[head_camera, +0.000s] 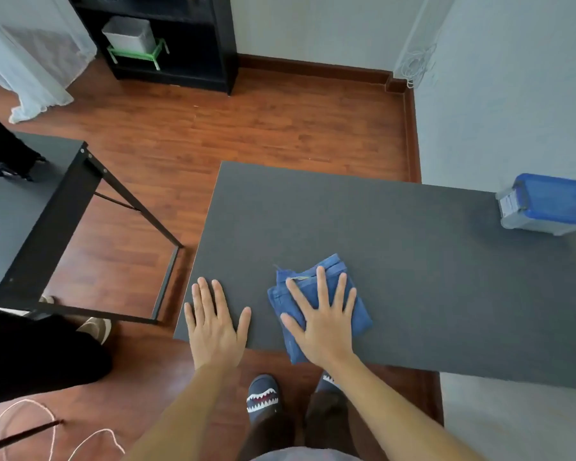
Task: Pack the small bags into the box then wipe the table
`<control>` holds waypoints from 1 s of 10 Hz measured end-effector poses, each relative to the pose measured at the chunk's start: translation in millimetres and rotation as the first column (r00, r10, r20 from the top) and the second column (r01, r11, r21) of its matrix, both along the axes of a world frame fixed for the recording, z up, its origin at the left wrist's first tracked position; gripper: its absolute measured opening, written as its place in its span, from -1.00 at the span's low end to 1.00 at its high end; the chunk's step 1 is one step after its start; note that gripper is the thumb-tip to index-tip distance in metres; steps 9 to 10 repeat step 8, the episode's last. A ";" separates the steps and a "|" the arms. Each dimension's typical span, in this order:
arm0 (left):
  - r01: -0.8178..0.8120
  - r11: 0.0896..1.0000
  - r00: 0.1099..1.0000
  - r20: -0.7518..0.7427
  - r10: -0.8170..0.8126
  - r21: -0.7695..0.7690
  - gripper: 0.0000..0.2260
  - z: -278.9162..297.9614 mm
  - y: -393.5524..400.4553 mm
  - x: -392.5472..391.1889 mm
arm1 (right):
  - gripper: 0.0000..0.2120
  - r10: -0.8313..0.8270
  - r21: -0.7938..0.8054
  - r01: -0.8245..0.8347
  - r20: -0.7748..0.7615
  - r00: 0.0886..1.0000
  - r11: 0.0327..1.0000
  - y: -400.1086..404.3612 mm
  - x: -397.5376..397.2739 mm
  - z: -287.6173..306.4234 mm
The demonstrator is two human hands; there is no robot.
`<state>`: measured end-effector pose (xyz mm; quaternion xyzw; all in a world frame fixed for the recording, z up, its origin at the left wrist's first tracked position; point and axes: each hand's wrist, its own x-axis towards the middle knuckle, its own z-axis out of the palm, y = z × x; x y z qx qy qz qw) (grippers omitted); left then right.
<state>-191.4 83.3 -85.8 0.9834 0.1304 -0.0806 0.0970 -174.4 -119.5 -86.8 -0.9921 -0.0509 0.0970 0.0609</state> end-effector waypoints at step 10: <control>0.148 0.988 0.982 -0.110 -0.152 -0.039 -0.08 9.1 -139.9 32.1 | -0.25 -0.610 -0.090 0.607 -0.224 0.760 0.790 -366.1 17.8 34.3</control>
